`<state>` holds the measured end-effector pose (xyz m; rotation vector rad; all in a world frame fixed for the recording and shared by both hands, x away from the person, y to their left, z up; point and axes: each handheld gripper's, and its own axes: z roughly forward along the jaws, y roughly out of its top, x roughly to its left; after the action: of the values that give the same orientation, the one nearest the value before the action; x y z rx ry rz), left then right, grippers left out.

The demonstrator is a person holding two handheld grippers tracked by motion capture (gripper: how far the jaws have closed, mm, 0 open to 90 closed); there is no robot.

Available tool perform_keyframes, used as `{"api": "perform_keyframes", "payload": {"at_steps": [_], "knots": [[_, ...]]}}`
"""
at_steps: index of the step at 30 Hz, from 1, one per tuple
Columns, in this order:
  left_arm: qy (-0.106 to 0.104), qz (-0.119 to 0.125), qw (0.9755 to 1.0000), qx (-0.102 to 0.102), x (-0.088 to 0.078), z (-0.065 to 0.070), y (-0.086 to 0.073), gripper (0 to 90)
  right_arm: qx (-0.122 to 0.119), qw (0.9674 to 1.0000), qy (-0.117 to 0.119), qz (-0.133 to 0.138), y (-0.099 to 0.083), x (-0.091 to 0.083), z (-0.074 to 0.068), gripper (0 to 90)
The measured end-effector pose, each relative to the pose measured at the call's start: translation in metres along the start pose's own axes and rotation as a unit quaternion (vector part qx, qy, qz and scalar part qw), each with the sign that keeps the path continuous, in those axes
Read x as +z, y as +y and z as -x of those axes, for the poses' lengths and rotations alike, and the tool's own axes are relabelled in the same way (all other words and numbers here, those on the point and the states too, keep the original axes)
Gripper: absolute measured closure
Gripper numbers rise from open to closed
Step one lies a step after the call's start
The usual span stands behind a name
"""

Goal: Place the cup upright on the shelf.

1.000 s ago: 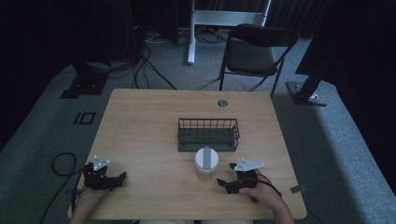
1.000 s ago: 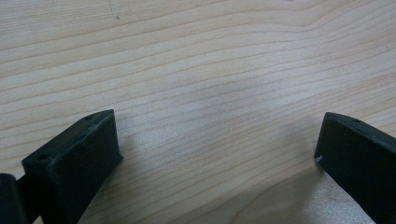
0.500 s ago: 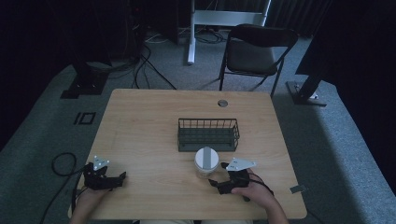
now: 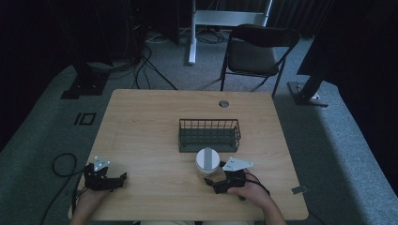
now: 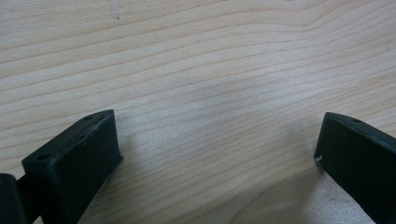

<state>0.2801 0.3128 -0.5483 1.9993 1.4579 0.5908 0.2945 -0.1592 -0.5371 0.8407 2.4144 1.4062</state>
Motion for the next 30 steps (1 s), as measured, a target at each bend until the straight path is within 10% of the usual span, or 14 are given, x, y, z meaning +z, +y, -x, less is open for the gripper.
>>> {"api": "perform_keyframes", "payload": {"at_steps": [30], "knots": [[0.000, 0.000, 1.0000, 0.000, 0.000, 0.000, 0.000, 0.1, 0.024, 0.9992, -0.009, 0.032, 0.012, 0.016, 0.001, 14.2]]}}
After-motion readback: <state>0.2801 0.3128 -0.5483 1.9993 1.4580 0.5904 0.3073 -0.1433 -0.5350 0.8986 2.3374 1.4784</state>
